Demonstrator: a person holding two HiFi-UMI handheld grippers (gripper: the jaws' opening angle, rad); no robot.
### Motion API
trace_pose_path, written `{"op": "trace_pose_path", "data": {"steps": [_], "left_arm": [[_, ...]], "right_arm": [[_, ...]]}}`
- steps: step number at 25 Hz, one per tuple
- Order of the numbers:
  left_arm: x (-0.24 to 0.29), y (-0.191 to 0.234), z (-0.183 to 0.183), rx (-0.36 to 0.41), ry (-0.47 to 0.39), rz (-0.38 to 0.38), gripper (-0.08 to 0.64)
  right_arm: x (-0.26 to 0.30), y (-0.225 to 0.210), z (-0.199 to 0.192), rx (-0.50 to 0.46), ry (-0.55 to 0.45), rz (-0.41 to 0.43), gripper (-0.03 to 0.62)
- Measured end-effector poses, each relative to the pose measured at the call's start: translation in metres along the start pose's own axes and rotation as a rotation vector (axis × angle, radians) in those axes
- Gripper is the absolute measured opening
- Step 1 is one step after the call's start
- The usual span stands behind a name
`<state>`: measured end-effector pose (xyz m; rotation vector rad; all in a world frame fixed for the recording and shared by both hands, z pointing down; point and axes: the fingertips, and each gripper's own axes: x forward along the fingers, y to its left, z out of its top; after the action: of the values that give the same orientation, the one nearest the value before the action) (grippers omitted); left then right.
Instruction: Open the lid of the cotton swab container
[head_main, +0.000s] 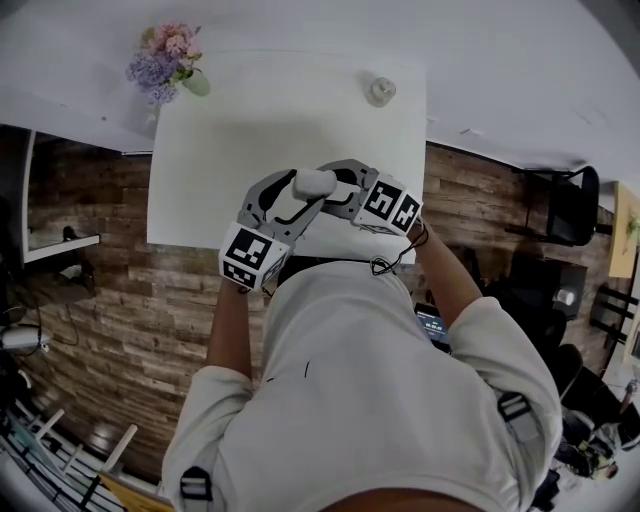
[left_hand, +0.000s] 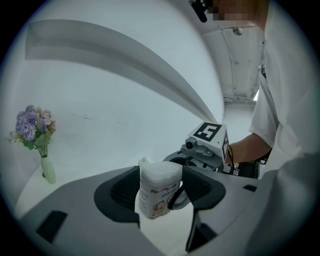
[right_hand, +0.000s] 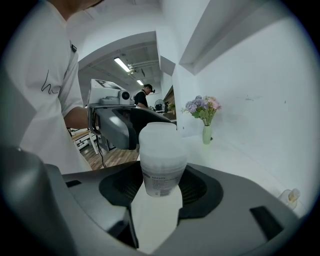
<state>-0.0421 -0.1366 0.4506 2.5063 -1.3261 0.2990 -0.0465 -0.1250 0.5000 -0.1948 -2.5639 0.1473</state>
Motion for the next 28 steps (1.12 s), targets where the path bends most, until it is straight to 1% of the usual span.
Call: {"op": "trace_pose_path", "data": {"steps": [5, 8, 17, 20, 24, 28], "left_arm": [[0.002, 0.002, 0.001, -0.031, -0.028, 0.026, 0.267], [0.002, 0.003, -0.001, -0.058, -0.035, 0.029, 0.268], [0.005, 0.003, -0.01, -0.129, -0.023, 0.065, 0.268], [0.006, 0.003, -0.008, -0.141, -0.033, 0.072, 0.268], [0.006, 0.003, -0.008, -0.175, -0.047, 0.073, 0.267], [0.009, 0.003, -0.004, -0.183, -0.052, 0.082, 0.267]], "right_arm": [[0.001, 0.0, -0.003, -0.012, 0.019, 0.008, 0.215], [0.001, -0.001, -0.007, -0.01, 0.032, 0.009, 0.215], [0.003, -0.002, -0.011, -0.035, 0.041, -0.044, 0.215], [0.002, -0.002, -0.01, -0.022, 0.029, -0.054, 0.215], [0.001, -0.003, -0.01, -0.017, 0.018, -0.06, 0.215], [-0.004, -0.006, -0.01, -0.025, 0.014, -0.071, 0.215]]}}
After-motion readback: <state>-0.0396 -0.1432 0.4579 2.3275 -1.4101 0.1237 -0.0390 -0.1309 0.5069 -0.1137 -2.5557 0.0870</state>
